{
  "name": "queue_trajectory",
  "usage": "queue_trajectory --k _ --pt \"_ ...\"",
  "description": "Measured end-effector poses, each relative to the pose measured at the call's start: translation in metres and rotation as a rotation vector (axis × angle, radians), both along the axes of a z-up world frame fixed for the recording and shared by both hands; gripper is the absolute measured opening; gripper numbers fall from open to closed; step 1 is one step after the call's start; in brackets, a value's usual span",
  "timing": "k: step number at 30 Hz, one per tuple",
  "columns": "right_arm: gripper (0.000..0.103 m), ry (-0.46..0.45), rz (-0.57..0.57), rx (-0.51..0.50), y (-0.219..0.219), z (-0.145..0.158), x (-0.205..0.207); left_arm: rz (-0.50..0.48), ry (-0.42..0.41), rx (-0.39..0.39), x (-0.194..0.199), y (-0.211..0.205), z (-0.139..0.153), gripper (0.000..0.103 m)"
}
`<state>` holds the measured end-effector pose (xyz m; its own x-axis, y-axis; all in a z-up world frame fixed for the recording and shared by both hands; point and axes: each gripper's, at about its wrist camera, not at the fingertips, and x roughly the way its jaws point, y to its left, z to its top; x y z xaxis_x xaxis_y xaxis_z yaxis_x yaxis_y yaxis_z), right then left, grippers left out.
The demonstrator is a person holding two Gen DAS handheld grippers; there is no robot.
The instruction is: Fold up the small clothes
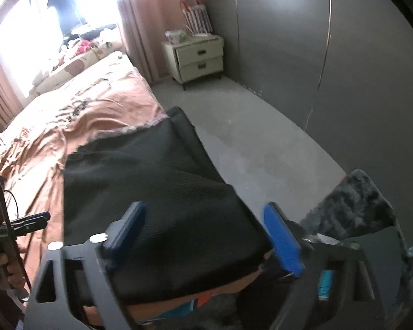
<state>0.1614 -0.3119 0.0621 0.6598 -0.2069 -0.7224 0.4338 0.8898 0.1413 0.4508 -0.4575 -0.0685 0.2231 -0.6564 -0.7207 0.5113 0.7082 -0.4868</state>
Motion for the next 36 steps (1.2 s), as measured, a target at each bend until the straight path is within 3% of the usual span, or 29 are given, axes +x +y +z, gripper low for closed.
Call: queue_trajectory --k 2,14,24,36 --pt "0.103 -0.011 0.001 0.001 0.012 0.008 -0.010 0.014 -0.045 0.005 -0.009 0.008 0.016 0.103" --pt "0.103 -0.049 0.024 -0.036 0.059 0.029 -0.066 0.050 -0.114 -0.007 -0.055 0.052 0.067 0.103" --pt "0.103 -0.095 0.031 -0.054 0.107 0.049 -0.112 0.076 -0.222 0.043 -0.114 0.098 0.103 0.103" --pt "0.103 -0.140 0.054 -0.086 0.171 0.064 -0.159 0.103 -0.355 0.034 -0.180 0.157 0.136 0.103"
